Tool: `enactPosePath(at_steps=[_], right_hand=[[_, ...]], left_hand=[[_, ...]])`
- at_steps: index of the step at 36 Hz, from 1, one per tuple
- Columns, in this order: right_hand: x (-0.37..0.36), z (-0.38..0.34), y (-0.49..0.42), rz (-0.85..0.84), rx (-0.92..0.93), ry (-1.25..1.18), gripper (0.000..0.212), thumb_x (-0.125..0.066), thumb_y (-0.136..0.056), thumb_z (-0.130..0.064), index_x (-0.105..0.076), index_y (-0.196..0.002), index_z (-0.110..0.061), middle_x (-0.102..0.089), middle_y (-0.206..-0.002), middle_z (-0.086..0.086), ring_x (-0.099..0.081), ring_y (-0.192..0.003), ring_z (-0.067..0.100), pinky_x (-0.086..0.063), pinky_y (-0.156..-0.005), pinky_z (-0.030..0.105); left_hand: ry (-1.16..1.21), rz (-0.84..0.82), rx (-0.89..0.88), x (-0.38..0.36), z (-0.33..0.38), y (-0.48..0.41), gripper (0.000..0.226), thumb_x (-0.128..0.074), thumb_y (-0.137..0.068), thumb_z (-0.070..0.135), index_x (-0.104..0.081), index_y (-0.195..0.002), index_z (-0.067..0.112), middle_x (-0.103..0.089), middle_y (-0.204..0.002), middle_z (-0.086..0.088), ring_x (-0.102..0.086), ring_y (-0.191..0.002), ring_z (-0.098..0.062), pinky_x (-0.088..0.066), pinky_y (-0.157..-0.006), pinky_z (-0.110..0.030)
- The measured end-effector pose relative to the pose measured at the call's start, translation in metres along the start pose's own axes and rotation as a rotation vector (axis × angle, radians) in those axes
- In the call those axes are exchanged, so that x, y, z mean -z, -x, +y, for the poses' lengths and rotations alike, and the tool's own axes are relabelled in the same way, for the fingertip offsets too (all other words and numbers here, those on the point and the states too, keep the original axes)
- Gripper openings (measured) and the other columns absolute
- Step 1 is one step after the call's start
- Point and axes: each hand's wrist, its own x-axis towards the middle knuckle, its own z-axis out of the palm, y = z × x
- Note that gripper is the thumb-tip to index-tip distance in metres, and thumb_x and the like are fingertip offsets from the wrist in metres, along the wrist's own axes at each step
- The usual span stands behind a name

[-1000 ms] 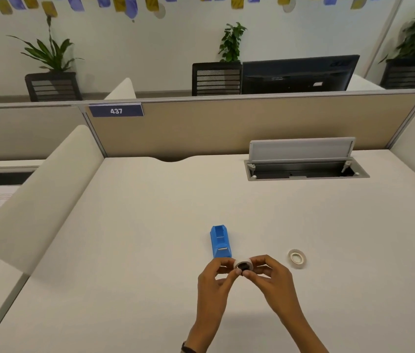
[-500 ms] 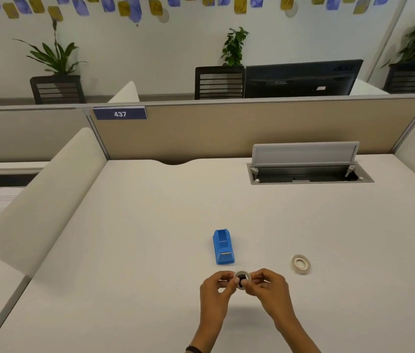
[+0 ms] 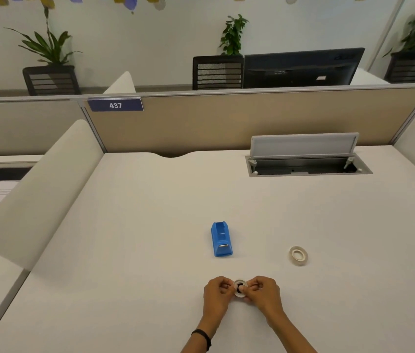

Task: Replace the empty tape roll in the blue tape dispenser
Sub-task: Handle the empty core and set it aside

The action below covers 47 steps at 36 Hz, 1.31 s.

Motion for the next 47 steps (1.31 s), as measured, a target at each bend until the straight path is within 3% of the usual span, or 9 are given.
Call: enactPosePath(at_steps=[10,15,18,22,26,30,38,44,47], right_hand=[[-0.002,0.003,-0.005,-0.047,0.037,0.068,0.017,-0.078,-0.071,-0.011,-0.063,-0.070,-0.004,-0.070,-0.071,0.013,-0.065,-0.050,0.015,-0.048,-0.046,0.013],[0.003,0.004,-0.004,-0.079,0.071,0.042,0.012,-0.076,-0.073,-0.011,-0.067,-0.079,-0.006,-0.069,-0.080,0.009,-0.068,-0.063,0.023,-0.055,-0.054,0.022],[0.006,0.001,-0.003,-0.105,0.116,0.004,0.008,-0.074,-0.076,-0.013,-0.069,-0.082,-0.012,-0.069,-0.082,0.005,-0.068,-0.064,0.014,-0.052,-0.050,0.015],[0.010,-0.003,-0.002,-0.160,0.171,-0.076,0.007,-0.071,-0.079,-0.015,-0.069,-0.083,-0.020,-0.071,-0.087,0.003,-0.071,-0.070,0.017,-0.060,-0.061,0.027],[0.012,-0.005,0.000,-0.158,0.209,-0.085,0.023,-0.058,-0.088,-0.008,-0.067,-0.081,-0.028,-0.071,-0.094,0.001,-0.070,-0.077,0.014,-0.060,-0.063,0.026],[0.010,-0.005,0.000,-0.233,0.223,-0.018,0.038,-0.046,-0.091,0.000,-0.065,-0.089,-0.033,-0.067,-0.097,-0.008,-0.067,-0.082,0.014,-0.058,-0.062,0.021],[0.004,-0.003,-0.003,-0.251,0.286,0.116,0.034,-0.062,-0.082,-0.004,-0.062,-0.111,-0.021,-0.064,-0.103,-0.007,-0.063,-0.083,0.016,-0.056,-0.074,0.022],[0.004,0.001,-0.004,-0.196,0.318,0.114,0.026,-0.067,-0.081,-0.007,-0.063,-0.100,-0.024,-0.065,-0.095,-0.005,-0.061,-0.074,0.010,-0.052,-0.061,0.010],[0.003,0.001,-0.003,-0.182,0.347,0.106,0.024,-0.066,-0.082,-0.008,-0.063,-0.100,-0.024,-0.065,-0.095,-0.006,-0.062,-0.077,0.012,-0.055,-0.066,0.016]], left_hand=[[-0.010,-0.017,-0.047,0.004,-0.001,0.000,0.007,-0.070,-0.081,0.015,-0.066,-0.075,0.015,-0.069,-0.078,-0.001,-0.065,-0.074,-0.015,-0.055,-0.068,-0.025],[0.012,-0.029,-0.035,0.007,-0.001,0.000,0.009,-0.071,-0.081,0.020,-0.071,-0.079,0.011,-0.072,-0.079,-0.003,-0.068,-0.072,-0.015,-0.058,-0.067,-0.028],[0.038,-0.008,-0.017,0.008,0.000,-0.001,0.011,-0.069,-0.083,0.019,-0.073,-0.082,0.008,-0.073,-0.083,-0.007,-0.070,-0.077,-0.022,-0.061,-0.072,-0.037],[0.076,-0.014,0.018,0.008,0.004,-0.002,0.012,-0.067,-0.085,0.018,-0.072,-0.084,0.008,-0.073,-0.087,-0.009,-0.070,-0.079,-0.022,-0.061,-0.071,-0.033],[0.157,-0.035,0.074,0.005,0.009,0.000,0.014,-0.066,-0.085,0.016,-0.070,-0.073,0.021,-0.072,-0.078,0.000,-0.070,-0.074,-0.017,-0.059,-0.064,-0.022],[0.281,-0.098,0.139,0.006,0.010,0.004,0.015,-0.065,-0.087,0.020,-0.074,-0.076,0.017,-0.077,-0.080,-0.005,-0.073,-0.076,-0.021,-0.060,-0.069,-0.026],[0.303,-0.073,0.165,0.010,0.012,0.007,0.024,-0.063,-0.088,0.016,-0.072,-0.069,0.027,-0.075,-0.065,0.006,-0.073,-0.068,-0.017,-0.057,-0.057,-0.019],[0.266,-0.073,0.146,0.008,0.012,0.008,0.021,-0.063,-0.087,0.014,-0.071,-0.071,0.024,-0.074,-0.073,0.001,-0.073,-0.069,-0.017,-0.057,-0.059,-0.020],[0.259,-0.063,0.136,0.008,0.014,0.006,0.012,-0.063,-0.087,0.016,-0.072,-0.079,0.019,-0.073,-0.081,-0.005,-0.072,-0.074,-0.020,-0.059,-0.065,-0.024]])
